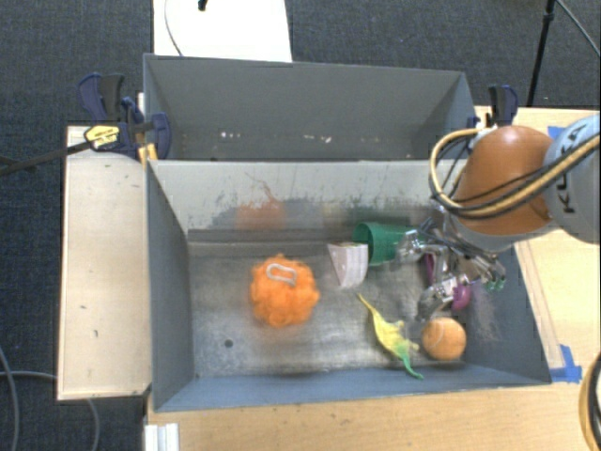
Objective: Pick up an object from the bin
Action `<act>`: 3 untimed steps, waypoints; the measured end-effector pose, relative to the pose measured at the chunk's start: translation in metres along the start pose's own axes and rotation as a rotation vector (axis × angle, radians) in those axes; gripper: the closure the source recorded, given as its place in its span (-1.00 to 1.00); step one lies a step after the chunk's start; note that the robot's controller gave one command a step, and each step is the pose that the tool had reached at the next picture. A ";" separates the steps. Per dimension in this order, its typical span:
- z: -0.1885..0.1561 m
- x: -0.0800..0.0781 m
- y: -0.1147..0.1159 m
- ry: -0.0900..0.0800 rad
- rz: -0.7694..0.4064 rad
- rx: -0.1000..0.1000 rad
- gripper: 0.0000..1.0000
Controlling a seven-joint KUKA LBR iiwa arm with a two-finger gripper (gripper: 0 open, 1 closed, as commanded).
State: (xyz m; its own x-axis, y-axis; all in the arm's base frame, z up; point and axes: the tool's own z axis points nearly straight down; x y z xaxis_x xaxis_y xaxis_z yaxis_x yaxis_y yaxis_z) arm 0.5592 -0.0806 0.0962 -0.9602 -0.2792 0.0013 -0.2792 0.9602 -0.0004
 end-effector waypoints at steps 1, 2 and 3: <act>-0.006 0.019 0.005 -0.004 -0.201 0.000 -1.00; 0.004 0.045 -0.018 -0.042 -0.428 0.003 -1.00; 0.003 0.049 -0.028 -0.052 -0.354 0.013 -1.00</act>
Offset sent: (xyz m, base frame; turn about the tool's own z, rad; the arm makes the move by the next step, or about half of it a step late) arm -0.0578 -0.0538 -0.0164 -0.4423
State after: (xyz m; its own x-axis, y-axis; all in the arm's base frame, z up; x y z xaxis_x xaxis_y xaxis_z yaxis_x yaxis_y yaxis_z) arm 0.5197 -0.1210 0.0935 -0.8028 -0.5944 -0.0474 -0.5941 0.8041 -0.0214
